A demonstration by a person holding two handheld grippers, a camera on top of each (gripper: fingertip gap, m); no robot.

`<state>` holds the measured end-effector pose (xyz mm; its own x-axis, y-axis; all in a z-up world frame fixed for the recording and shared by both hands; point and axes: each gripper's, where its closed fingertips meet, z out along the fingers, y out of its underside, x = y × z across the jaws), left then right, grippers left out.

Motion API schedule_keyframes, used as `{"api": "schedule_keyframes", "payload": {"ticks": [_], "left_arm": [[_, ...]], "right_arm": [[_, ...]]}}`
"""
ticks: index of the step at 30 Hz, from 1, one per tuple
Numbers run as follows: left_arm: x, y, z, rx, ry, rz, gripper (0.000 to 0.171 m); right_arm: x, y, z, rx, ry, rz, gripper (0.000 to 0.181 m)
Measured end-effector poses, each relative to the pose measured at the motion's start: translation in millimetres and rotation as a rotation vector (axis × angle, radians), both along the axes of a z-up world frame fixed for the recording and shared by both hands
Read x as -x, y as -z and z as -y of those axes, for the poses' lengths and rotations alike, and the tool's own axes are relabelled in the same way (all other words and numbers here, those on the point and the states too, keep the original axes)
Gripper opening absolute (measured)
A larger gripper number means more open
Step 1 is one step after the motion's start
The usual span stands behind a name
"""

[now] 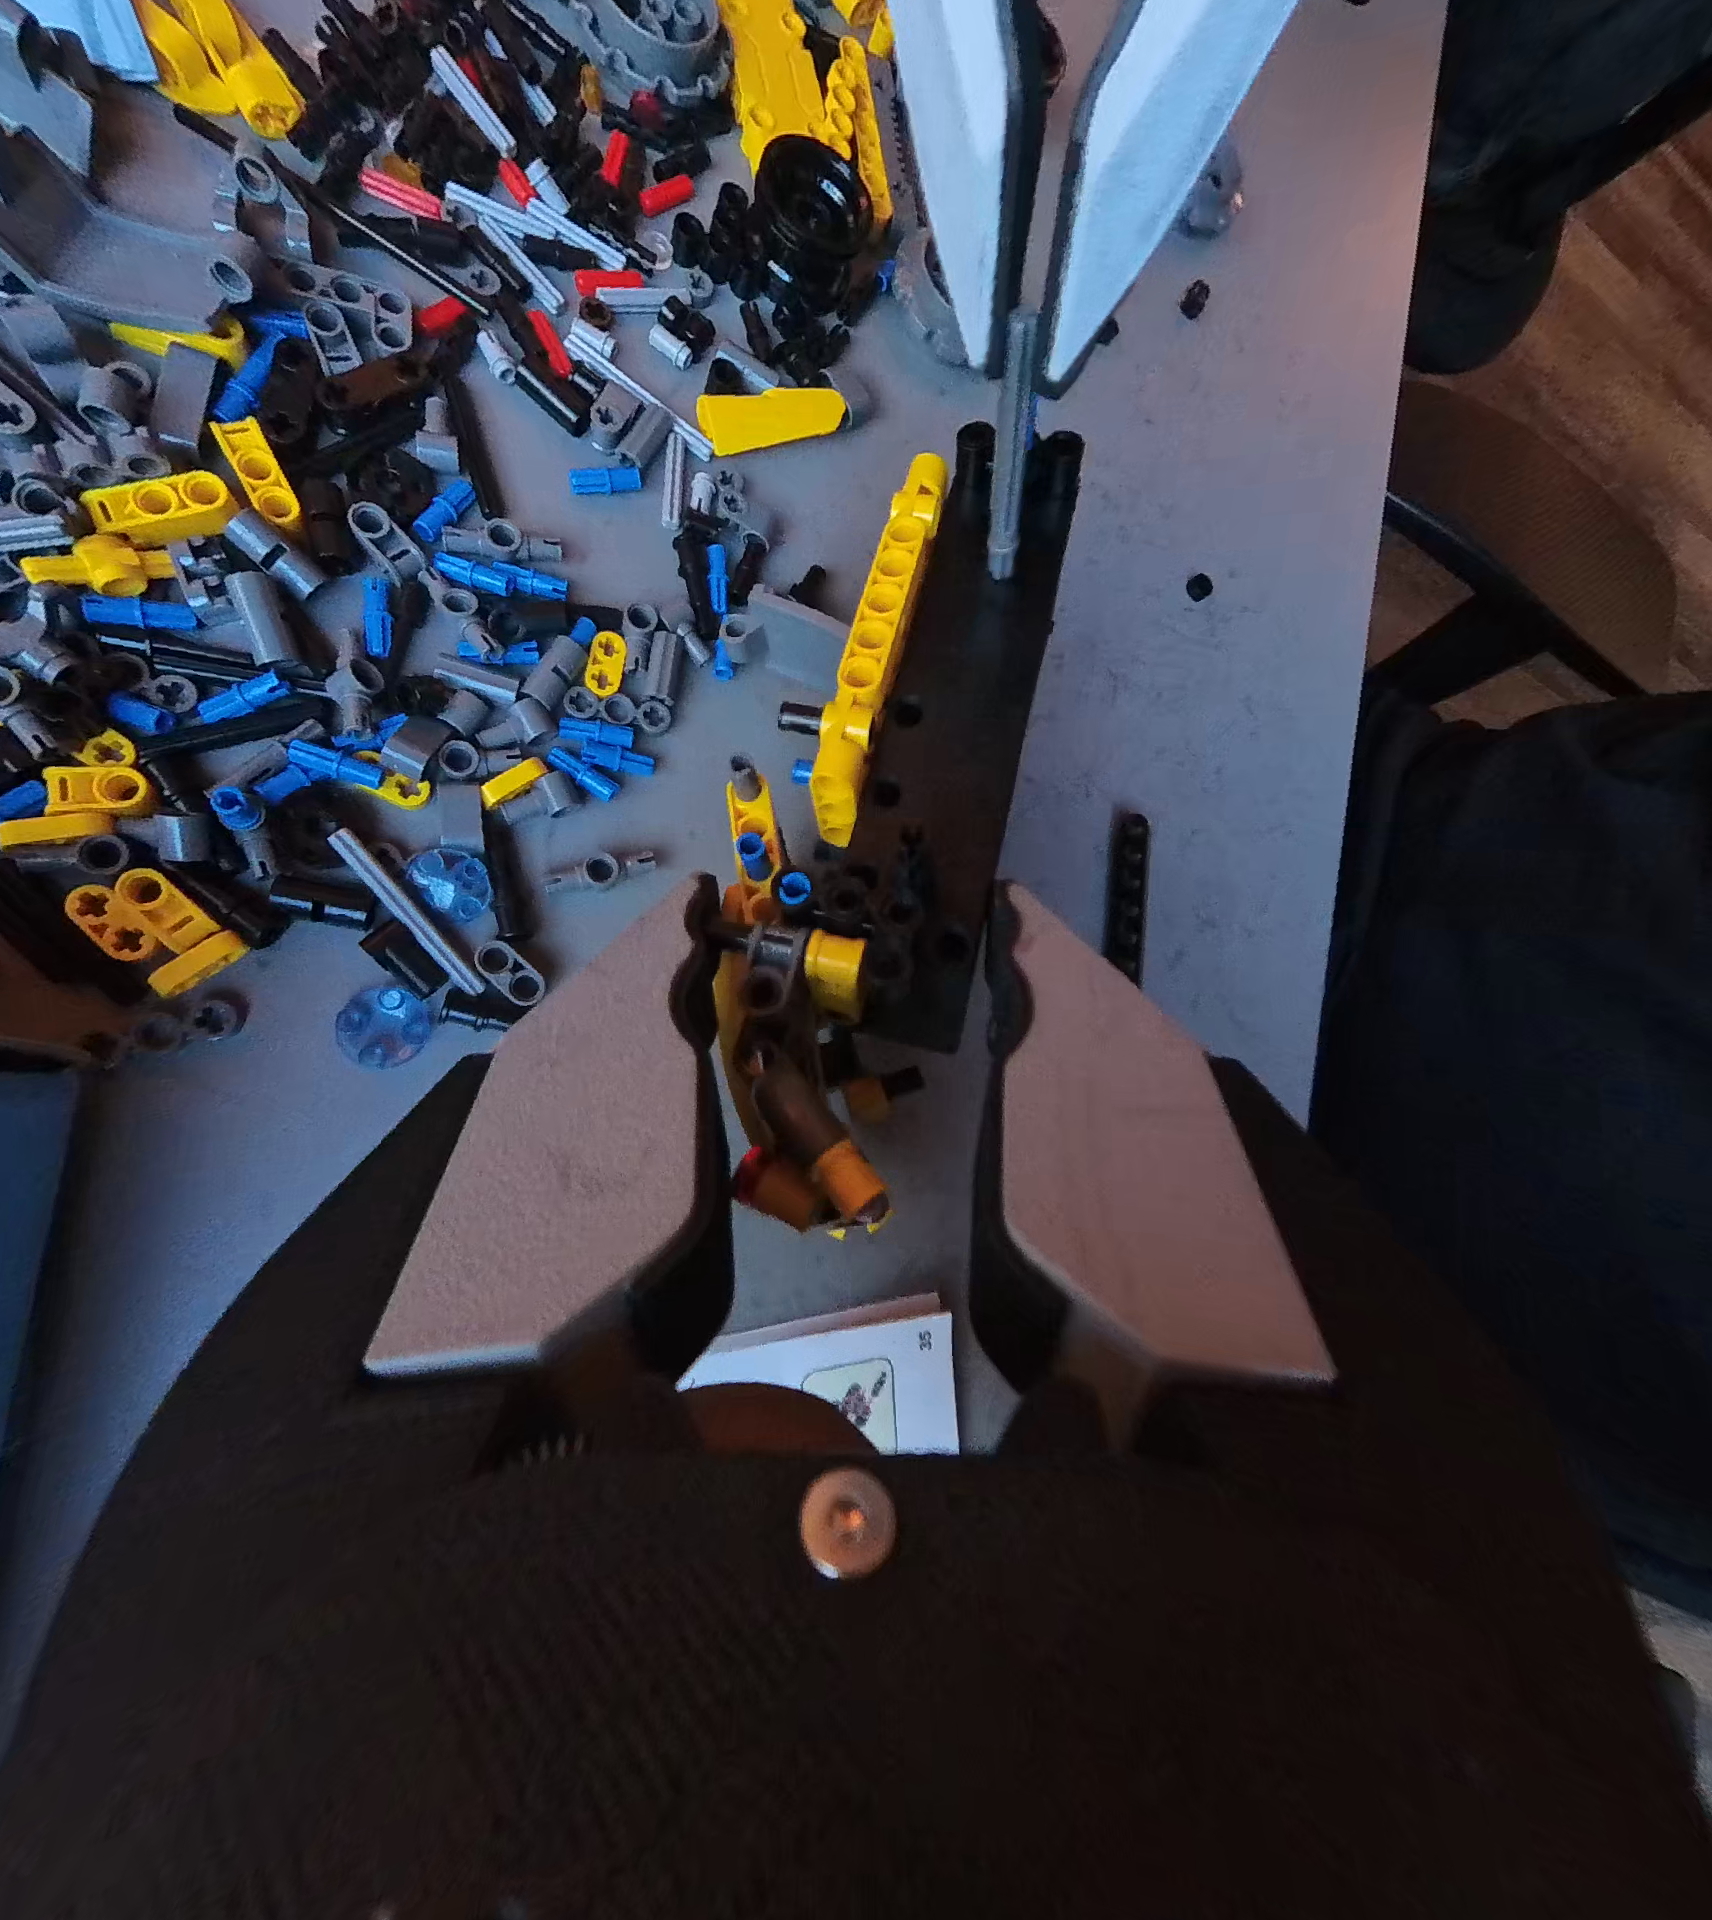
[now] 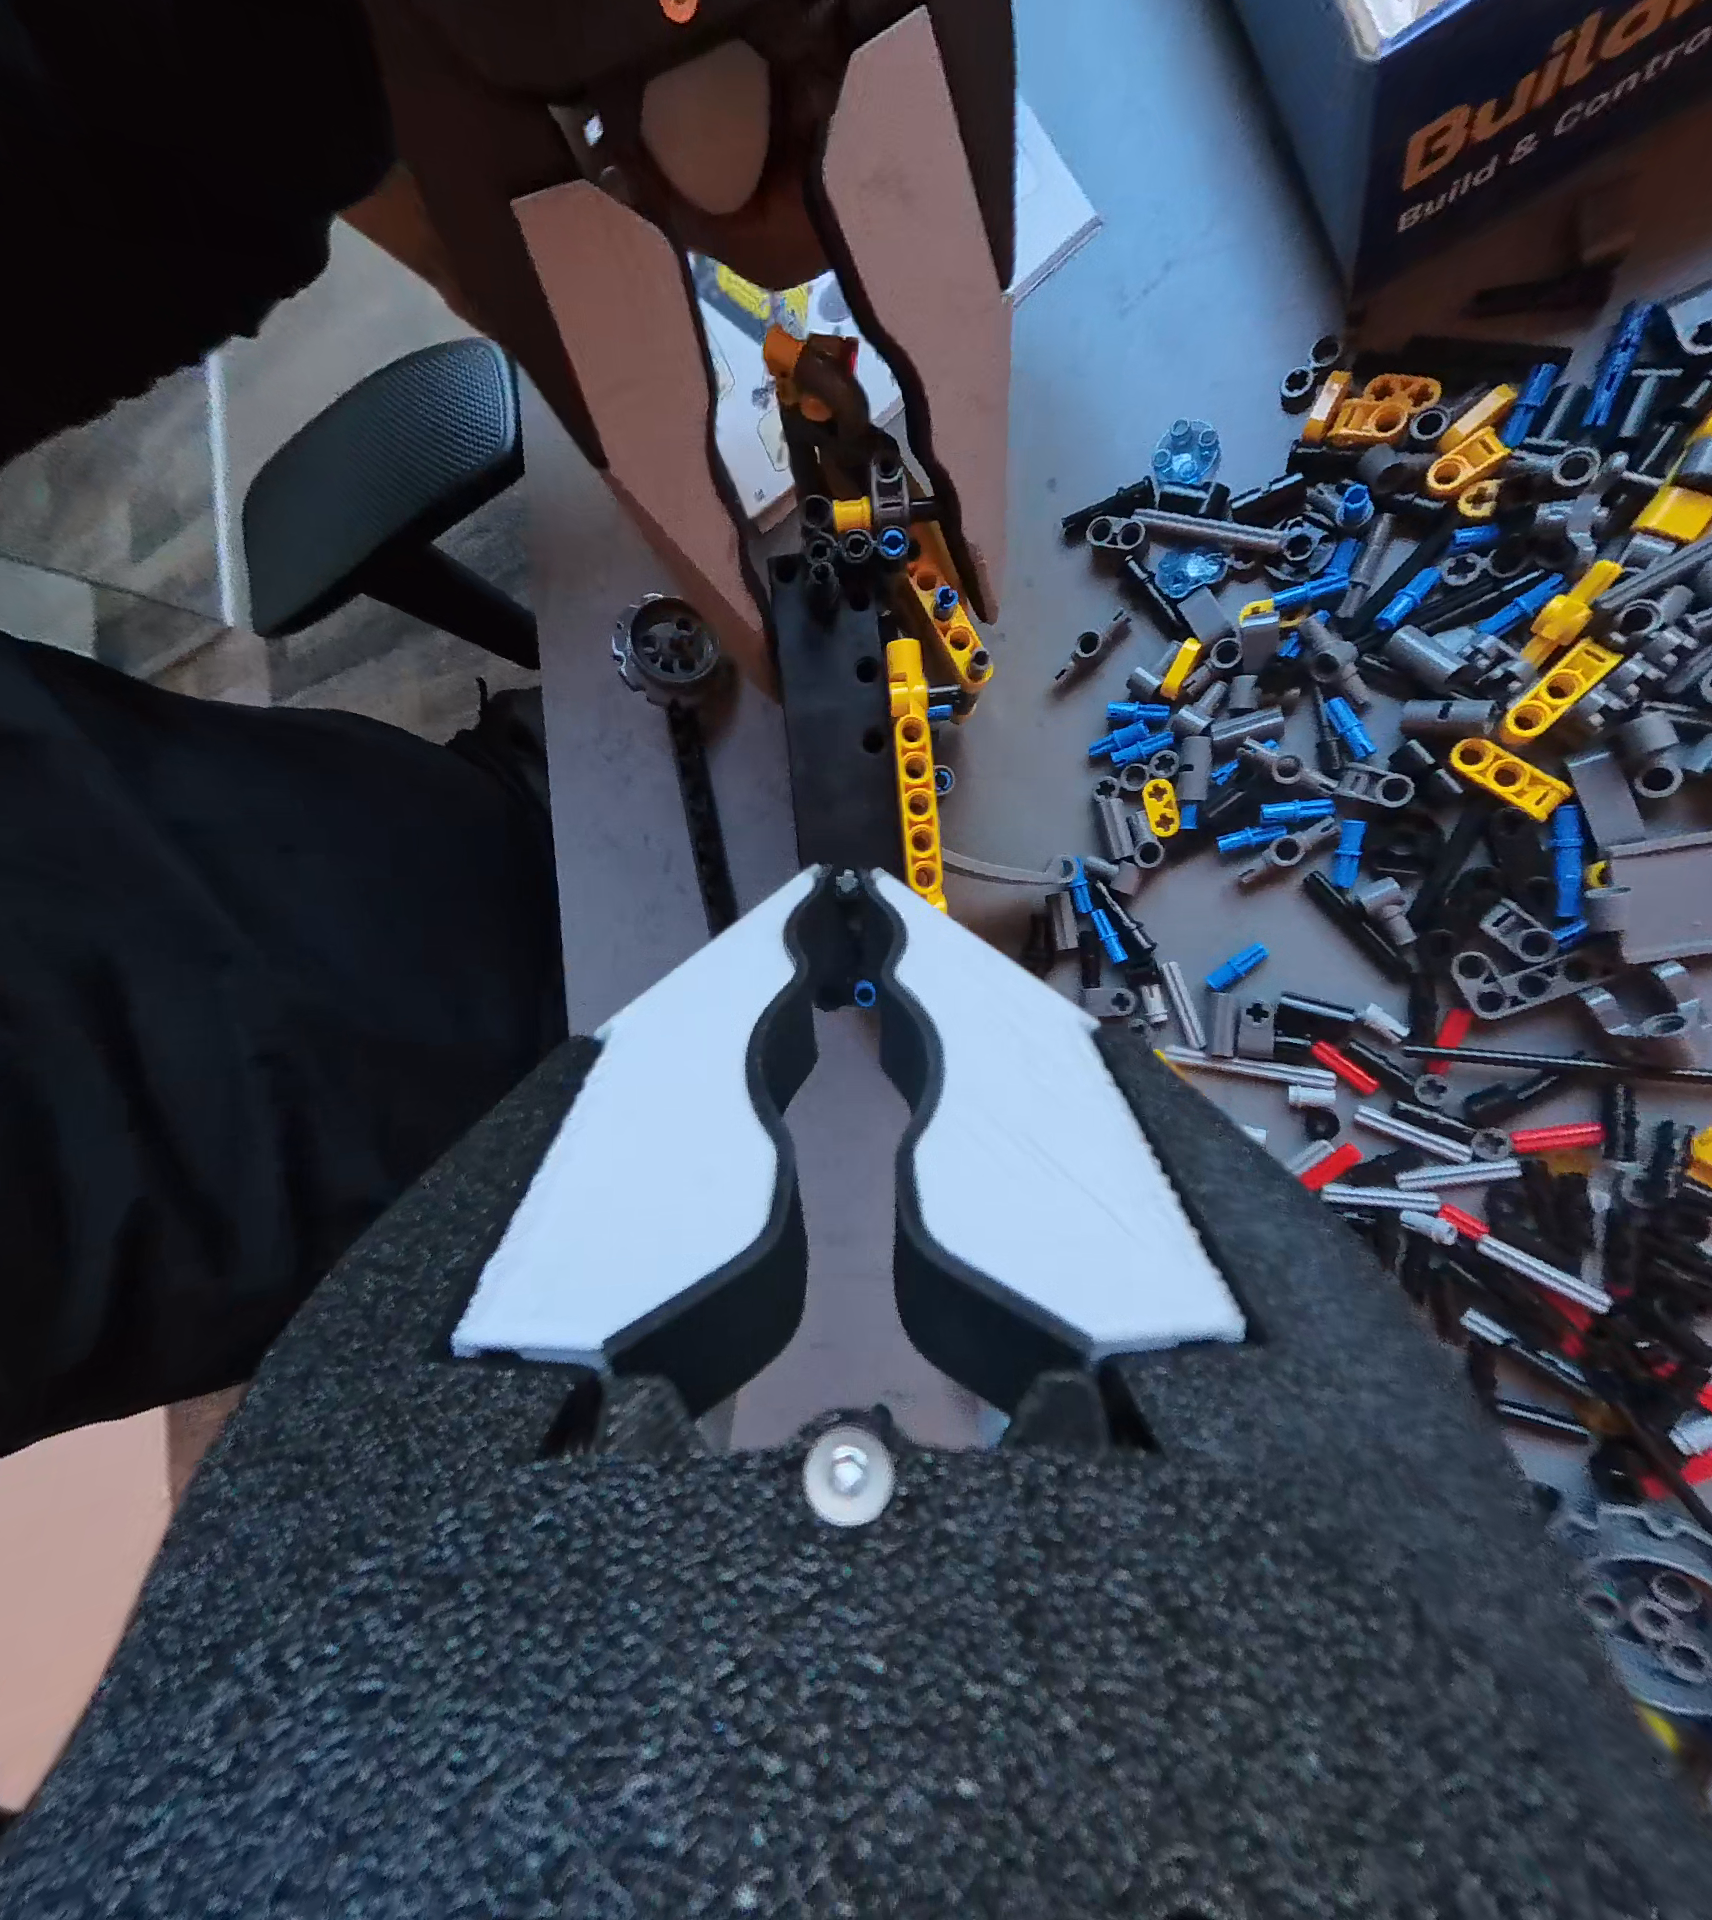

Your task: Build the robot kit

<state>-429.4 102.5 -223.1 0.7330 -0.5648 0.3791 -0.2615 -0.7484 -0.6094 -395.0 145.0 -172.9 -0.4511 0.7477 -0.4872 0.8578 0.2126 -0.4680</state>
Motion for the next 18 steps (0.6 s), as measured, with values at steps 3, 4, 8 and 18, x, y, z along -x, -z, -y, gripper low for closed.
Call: {"api": "schedule_keyframes", "payload": {"ticks": [3, 4, 8, 18], "left_arm": [[0.2, -0.2, -0.3, -0.028, -0.005, -0.003, 0.048], [0.1, -0.2, 0.2, -0.038, -0.006, -0.006, 0.048], [0.1, -0.4, 0.6, -0.055, -0.020, -0.032, 0.048], [5.2, -1.9, 3.6, -0.108, -0.050, -0.117, 0.050]], "right_arm": [[-0.8, -0.1, -0.3, -0.024, -0.010, -0.020, 0.003], [-0.9, 0.1, -0.3, -0.025, -0.009, -0.024, 0.003], [-0.9, 0.9, -1.2, -0.031, -0.006, -0.040, 0.003], [-7.0, -0.6, 7.3, -0.060, -0.032, -0.079, 0.004]]}}
